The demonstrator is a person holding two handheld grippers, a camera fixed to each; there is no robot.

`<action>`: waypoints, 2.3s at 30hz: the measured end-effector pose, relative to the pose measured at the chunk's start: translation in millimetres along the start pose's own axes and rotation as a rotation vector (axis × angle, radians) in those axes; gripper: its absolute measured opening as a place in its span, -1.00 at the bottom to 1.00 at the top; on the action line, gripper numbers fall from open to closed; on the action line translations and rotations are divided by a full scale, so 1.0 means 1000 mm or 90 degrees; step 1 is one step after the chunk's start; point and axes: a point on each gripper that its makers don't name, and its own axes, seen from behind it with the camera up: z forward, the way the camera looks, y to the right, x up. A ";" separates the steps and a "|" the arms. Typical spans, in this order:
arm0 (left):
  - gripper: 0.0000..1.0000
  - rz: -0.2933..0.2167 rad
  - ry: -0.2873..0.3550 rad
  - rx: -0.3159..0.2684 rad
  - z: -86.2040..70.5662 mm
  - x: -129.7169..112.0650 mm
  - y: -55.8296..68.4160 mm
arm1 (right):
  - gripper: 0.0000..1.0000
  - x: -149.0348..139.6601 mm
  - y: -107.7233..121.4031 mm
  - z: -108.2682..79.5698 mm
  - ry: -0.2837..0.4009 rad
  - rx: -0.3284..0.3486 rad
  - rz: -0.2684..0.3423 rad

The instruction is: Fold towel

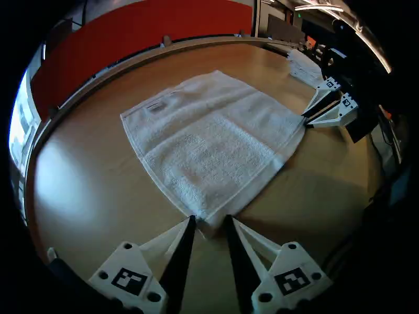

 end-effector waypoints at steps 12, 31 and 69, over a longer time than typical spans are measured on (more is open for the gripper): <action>-0.81 -0.019 -0.004 0.008 -0.003 0.002 0.000 | -0.65 0.010 -0.006 -0.008 0.026 0.012 0.010; -0.81 -0.046 0.012 0.026 -0.058 0.036 -0.004 | -0.66 0.061 -0.012 -0.054 0.090 -0.005 0.000; -0.81 -0.095 0.027 0.006 -0.141 0.063 0.032 | -0.66 0.103 -0.022 -0.138 0.118 -0.029 -0.022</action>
